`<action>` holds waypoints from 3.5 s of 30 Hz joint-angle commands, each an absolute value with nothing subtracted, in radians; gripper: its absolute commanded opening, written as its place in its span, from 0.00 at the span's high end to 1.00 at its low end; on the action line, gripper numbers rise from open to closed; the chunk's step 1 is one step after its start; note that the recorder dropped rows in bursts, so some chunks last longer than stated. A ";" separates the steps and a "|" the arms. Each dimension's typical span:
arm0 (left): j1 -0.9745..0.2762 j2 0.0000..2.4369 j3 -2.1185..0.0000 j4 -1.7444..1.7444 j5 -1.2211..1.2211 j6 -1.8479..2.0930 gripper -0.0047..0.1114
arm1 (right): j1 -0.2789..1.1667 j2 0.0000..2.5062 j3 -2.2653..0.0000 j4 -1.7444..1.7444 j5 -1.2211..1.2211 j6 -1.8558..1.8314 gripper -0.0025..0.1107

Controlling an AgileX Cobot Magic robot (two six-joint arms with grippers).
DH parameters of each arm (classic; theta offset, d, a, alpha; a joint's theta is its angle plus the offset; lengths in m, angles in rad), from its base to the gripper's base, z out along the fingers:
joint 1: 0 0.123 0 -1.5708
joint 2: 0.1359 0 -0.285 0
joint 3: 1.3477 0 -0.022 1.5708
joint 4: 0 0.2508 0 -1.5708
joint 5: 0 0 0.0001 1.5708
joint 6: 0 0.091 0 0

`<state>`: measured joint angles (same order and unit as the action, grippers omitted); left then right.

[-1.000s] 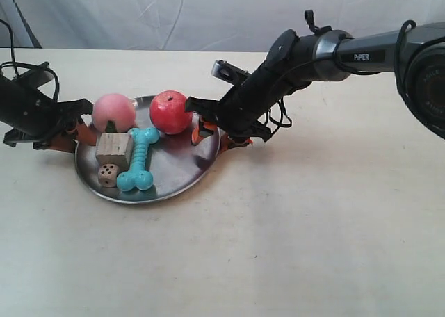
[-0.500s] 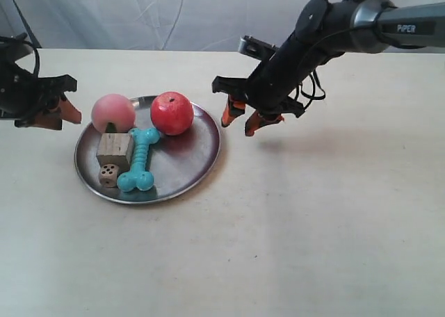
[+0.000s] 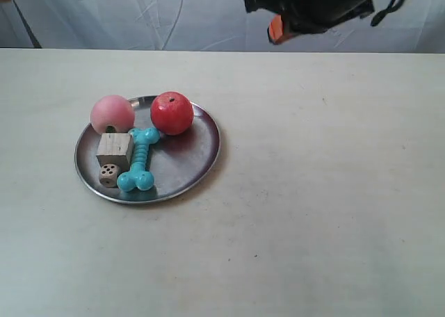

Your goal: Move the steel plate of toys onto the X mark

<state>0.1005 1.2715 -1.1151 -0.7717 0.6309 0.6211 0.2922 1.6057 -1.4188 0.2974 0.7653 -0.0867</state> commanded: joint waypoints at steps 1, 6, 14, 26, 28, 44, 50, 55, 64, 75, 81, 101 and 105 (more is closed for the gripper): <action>0.096 1.084 -1.018 -0.844 0.504 0.708 0.96 | 0.384 1.350 -1.206 0.163 0.522 0.000 0.97; 0.096 0.947 -0.891 -0.957 0.412 0.871 0.96 | 0.491 1.120 -0.976 0.098 0.314 0.019 0.97; -0.009 0.865 -0.744 -1.264 0.236 1.282 0.96 | 0.536 0.844 -0.763 0.095 0.256 0.012 0.97; -0.092 0.838 -0.729 -1.477 0.179 1.607 0.96 | 0.536 0.726 -0.710 0.077 0.277 0.010 0.97; -0.092 0.838 -0.729 -1.477 0.179 1.607 0.96 | 0.536 0.726 -0.710 0.077 0.277 0.010 0.97; -0.091 0.838 -0.729 -1.467 0.174 1.607 0.96 | 0.121 0.377 -0.250 0.166 0.136 0.010 0.97; -0.091 0.838 -0.729 -1.469 0.174 1.607 0.96 | -0.013 0.165 -0.115 0.167 0.188 0.010 0.97; -0.091 0.838 -0.729 -1.469 0.174 1.607 0.96 | -0.059 0.075 0.000 0.167 0.185 0.010 0.97; -0.091 0.838 -0.729 -1.466 0.180 1.607 0.96 | -0.059 0.072 0.000 0.170 0.326 0.012 0.97; -0.091 0.838 -0.729 -1.459 0.223 1.607 0.96 | -0.059 0.072 0.000 0.165 0.326 0.012 0.97; -0.091 0.838 -0.729 -1.448 0.223 1.607 0.96 | -0.059 0.072 0.000 0.165 0.326 0.012 0.97; -0.012 0.353 -0.346 -1.658 0.264 1.596 0.96 | -0.059 0.072 0.000 0.165 0.321 0.012 0.97; 0.109 0.161 -0.241 -1.729 0.268 1.596 0.96 | -0.059 0.072 0.000 0.165 0.321 0.012 0.97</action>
<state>0.0447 0.2631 -0.2923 -1.6655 0.2693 1.5997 -0.0543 0.0788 -0.0016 0.1673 0.3259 0.0154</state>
